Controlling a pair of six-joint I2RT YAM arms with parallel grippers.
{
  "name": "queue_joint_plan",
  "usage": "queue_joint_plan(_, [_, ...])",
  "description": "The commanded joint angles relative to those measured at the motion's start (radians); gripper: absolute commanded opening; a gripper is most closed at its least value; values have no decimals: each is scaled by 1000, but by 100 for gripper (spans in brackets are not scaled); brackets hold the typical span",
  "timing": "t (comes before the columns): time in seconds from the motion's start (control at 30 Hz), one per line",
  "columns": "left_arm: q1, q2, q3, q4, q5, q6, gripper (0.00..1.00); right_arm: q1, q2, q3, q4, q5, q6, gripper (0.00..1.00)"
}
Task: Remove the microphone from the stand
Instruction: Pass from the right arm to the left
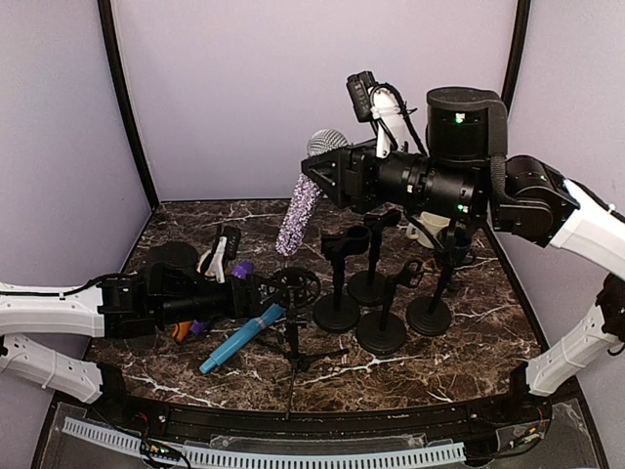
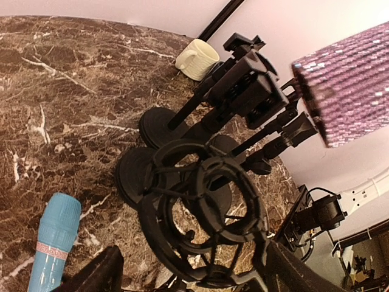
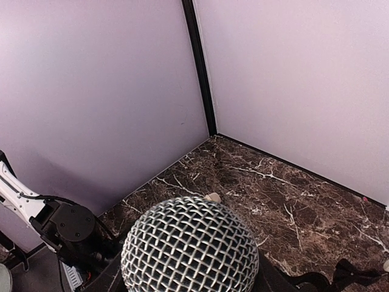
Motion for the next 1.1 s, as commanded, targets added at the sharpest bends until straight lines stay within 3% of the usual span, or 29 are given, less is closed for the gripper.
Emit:
queue_joint_plan(0.0, [7, -88, 70, -40, 15, 156, 88, -53, -39, -12, 116, -40, 30, 23])
queue_joint_plan(0.2, [7, -179, 169, -140, 72, 399, 91, -181, -80, -105, 211, -285, 134, 23])
queue_joint_plan(0.4, [7, -70, 450, -362, 167, 607, 91, -264, -100, -163, 304, -540, 237, 23])
queue_joint_plan(0.57, [7, 55, 658, -498, 211, 687, 93, -300, -125, -225, 376, -682, 324, 22])
queue_joint_plan(0.77, [7, 130, 723, -537, 278, 676, 93, -307, -140, -270, 420, -741, 365, 22])
queue_joint_plan(0.83, [7, 130, 711, -519, 287, 662, 89, -307, -143, -277, 419, -741, 366, 22])
queue_joint_plan(1.07, [7, 125, 671, -463, 297, 632, 58, -307, -147, -302, 429, -746, 373, 22])
